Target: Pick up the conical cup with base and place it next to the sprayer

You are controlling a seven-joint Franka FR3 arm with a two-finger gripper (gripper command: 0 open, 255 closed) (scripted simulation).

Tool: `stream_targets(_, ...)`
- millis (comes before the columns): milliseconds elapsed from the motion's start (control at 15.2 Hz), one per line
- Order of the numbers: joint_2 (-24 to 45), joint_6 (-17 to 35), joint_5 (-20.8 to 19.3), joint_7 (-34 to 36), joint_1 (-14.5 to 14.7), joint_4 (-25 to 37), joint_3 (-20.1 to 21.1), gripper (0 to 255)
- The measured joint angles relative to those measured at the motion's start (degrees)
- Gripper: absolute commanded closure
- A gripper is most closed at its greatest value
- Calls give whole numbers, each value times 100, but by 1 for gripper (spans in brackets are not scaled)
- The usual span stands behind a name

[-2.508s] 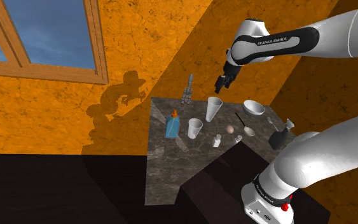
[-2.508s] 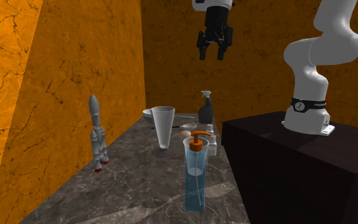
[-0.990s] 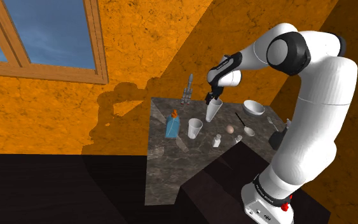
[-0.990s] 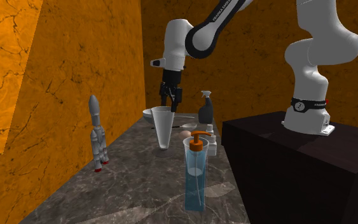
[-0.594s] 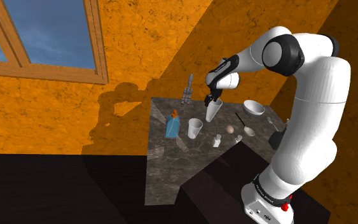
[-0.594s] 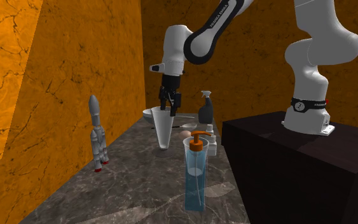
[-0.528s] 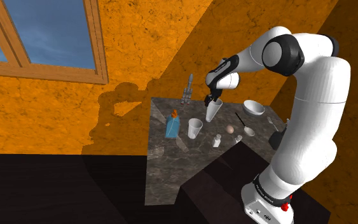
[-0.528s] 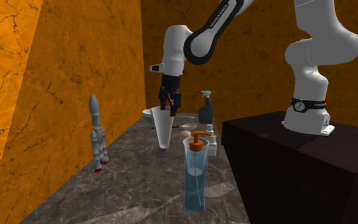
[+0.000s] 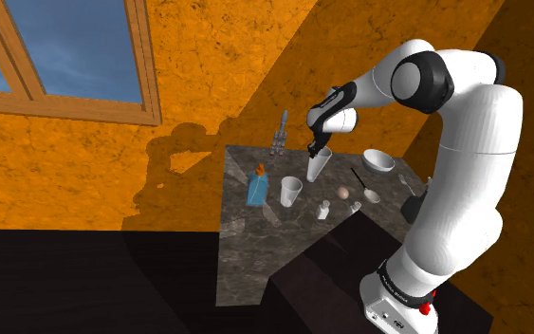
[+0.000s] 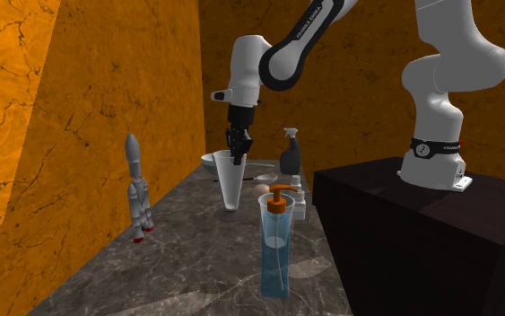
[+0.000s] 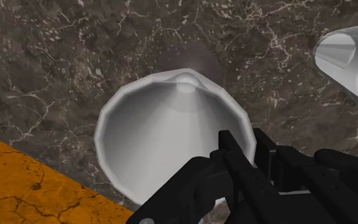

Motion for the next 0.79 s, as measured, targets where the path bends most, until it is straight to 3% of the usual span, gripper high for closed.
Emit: stream_targets(792,-339,-349,-155,102,85,7,-103,255)
